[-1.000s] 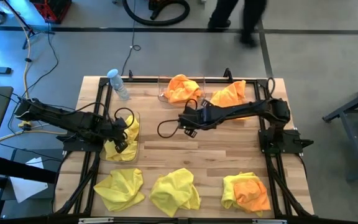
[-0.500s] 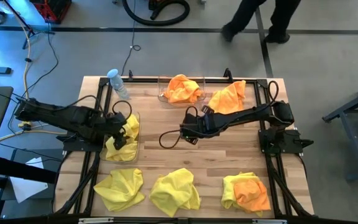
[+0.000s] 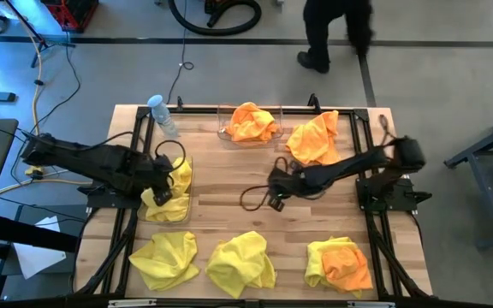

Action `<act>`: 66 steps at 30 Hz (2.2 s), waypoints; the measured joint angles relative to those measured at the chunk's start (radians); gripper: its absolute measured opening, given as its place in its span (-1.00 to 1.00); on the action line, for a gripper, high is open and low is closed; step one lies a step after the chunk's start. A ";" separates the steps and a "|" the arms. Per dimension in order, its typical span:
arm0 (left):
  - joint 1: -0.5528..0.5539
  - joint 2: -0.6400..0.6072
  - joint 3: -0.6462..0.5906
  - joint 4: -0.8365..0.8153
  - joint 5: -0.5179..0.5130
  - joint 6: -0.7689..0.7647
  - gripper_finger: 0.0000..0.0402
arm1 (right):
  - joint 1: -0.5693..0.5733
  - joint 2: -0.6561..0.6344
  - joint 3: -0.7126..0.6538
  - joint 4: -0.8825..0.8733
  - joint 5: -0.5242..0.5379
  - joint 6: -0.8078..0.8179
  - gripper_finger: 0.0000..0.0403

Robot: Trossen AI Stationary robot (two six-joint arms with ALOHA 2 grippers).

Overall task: Sort microfiber towel by color & place in baskets
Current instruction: Put the yellow microfiber towel into the bottom transparent bin

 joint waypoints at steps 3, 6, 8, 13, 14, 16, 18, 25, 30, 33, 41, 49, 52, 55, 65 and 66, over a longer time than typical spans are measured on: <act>0.000 0.062 0.011 -0.017 0.039 0.043 -0.18 | -0.009 -0.121 -0.136 0.158 0.005 0.007 -1.00; 0.000 0.101 0.048 -0.069 0.009 0.028 -0.18 | -0.022 -0.250 -0.246 0.297 0.031 -0.013 -1.00; 0.000 0.118 0.073 -0.075 -0.059 0.011 -0.18 | -0.032 -0.322 -0.312 0.364 0.056 -0.031 -1.00; 0.000 0.144 0.106 -0.024 -0.010 0.022 -0.18 | -0.052 -0.450 -0.430 0.465 0.068 -0.010 -1.00; 0.000 0.154 0.113 -0.036 0.031 0.038 -0.18 | -0.052 -0.464 -0.447 0.465 0.068 0.006 -1.00; -0.002 0.162 0.127 -0.094 0.042 0.027 -0.18 | -0.052 -0.476 -0.467 0.473 0.067 0.021 -1.00; -0.001 0.158 0.132 -0.138 -0.046 -0.024 -0.18 | -0.052 -0.478 -0.481 0.479 0.066 0.039 -1.00; 0.000 0.148 0.132 -0.112 -0.051 -0.037 -0.18 | -0.035 -0.477 -0.504 0.490 0.070 0.096 -1.00; 0.000 0.151 0.132 -0.105 -0.045 -0.058 -0.18 | 0.010 -0.477 -0.504 0.501 0.079 0.095 -1.00; 0.000 0.152 0.132 -0.088 -0.044 -0.095 -0.18 | 0.028 -0.477 -0.504 0.501 0.084 0.094 -1.00; 0.000 0.152 0.132 -0.040 -0.033 -0.114 -0.07 | 0.046 -0.477 -0.504 0.497 0.086 0.089 -1.00; 0.000 0.152 0.132 -0.056 -0.053 -0.113 0.38 | 0.047 -0.476 -0.504 0.497 0.086 0.087 -1.00; 0.000 0.152 0.132 -0.055 -0.014 -0.113 0.46 | 0.047 -0.476 -0.504 0.497 0.086 0.087 -1.00; -0.001 0.152 0.132 -0.054 0.075 -0.097 0.47 | 0.047 -0.476 -0.504 0.497 0.086 0.088 -1.00; -0.050 0.136 0.189 0.037 0.063 -0.157 0.47 | 0.047 -0.476 -0.504 0.496 0.084 0.094 -1.00; -0.063 0.137 0.185 0.069 0.062 -0.136 0.47 | 0.047 -0.476 -0.504 0.495 0.084 0.094 -1.00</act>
